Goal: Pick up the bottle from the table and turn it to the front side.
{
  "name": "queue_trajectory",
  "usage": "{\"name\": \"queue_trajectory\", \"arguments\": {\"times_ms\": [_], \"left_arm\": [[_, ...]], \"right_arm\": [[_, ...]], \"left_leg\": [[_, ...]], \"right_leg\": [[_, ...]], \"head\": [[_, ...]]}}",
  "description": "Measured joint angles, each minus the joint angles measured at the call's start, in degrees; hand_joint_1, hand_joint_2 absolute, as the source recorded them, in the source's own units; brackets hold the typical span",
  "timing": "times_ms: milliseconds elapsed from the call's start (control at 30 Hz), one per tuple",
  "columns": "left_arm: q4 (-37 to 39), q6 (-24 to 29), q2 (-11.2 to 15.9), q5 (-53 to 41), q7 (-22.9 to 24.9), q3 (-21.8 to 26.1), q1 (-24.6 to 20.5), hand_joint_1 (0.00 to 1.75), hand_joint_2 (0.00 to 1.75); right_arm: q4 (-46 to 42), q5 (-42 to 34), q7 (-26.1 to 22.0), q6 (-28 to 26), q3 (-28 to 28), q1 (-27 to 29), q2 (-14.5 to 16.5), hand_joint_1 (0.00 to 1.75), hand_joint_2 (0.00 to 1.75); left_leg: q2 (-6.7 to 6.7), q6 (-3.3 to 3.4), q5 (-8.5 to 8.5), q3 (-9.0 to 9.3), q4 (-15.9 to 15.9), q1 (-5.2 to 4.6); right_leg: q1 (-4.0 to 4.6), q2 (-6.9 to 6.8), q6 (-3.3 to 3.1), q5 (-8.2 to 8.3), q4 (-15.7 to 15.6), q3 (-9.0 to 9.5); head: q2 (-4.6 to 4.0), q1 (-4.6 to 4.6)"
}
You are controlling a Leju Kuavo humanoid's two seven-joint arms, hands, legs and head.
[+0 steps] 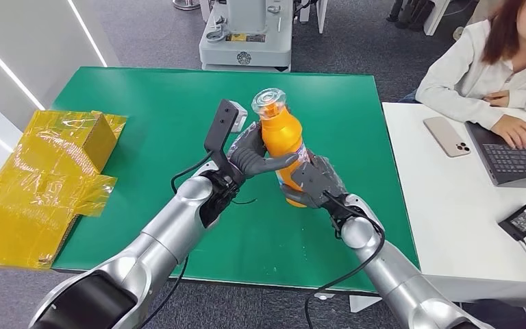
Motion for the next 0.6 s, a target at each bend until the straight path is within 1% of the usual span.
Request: {"name": "queue_trajectory", "arguments": {"times_ms": [167,200,300,333,433,533,600], "left_arm": [[0.0,0.8,-2.1,4.8,1.2,0.2,-0.6,0.00,1.75],[0.0,1.3,-2.4,6.2,1.2,0.0,-0.6,0.06,1.75],[-0.4,3.4,-2.9,10.2,1.2,-1.5,-0.8,1.14,1.75],[-0.6,4.1,-3.0,11.0,1.2,-2.3,-0.8,1.42,1.75],[-0.8,5.8,-3.0,12.8,0.6,-5.1,-1.1,1.37,1.75],[-0.8,6.9,-3.0,13.4,-0.2,-7.2,-1.3,1.35,1.75],[-0.7,7.5,-3.0,13.4,-0.9,-8.4,-1.4,1.30,1.75]], "right_arm": [[1.9,-0.5,-1.4,-1.9,0.0,-0.4,0.3,1.75,1.75],[2.2,-0.7,-1.7,-2.3,0.0,-0.4,0.3,1.75,1.75],[2.7,-0.9,-2.1,-3.1,-0.3,-0.3,0.3,1.75,1.75],[2.7,-0.9,-2.2,-3.3,-0.4,-0.2,0.3,1.75,1.75],[2.7,-0.9,-2.3,-3.4,-0.7,0.1,0.1,1.75,1.75],[2.5,-1.0,-2.6,-3.5,-1.1,0.6,-0.3,1.75,1.75],[2.3,-1.2,-2.7,-3.6,-1.4,1.0,-0.5,1.75,1.75]], "left_leg": [[0.01,0.00,0.00,0.01,0.0,0.00],[0.02,0.00,0.00,0.02,0.0,0.00],[0.03,0.00,0.00,0.03,0.0,0.00],[0.04,0.00,0.00,0.03,0.0,0.00],[0.07,0.00,0.00,0.04,0.0,0.00],[0.08,0.00,0.00,0.04,0.0,0.00],[0.09,0.00,0.00,0.04,0.0,0.00]], "right_leg": [[0.00,0.01,0.01,0.01,0.0,-0.01],[0.00,0.02,0.01,0.01,0.0,-0.02],[0.00,0.05,0.01,0.01,0.0,-0.04],[0.00,0.06,0.01,0.01,0.0,-0.05],[0.00,0.09,0.00,0.01,0.0,-0.06],[0.00,0.10,0.00,0.01,0.0,-0.07],[0.00,0.10,0.00,0.01,0.0,-0.07]], "head": [[0.00,0.00],[0.00,0.01],[0.00,0.01],[0.00,0.00],[0.00,0.01],[0.00,0.00],[0.00,-0.01]]}}
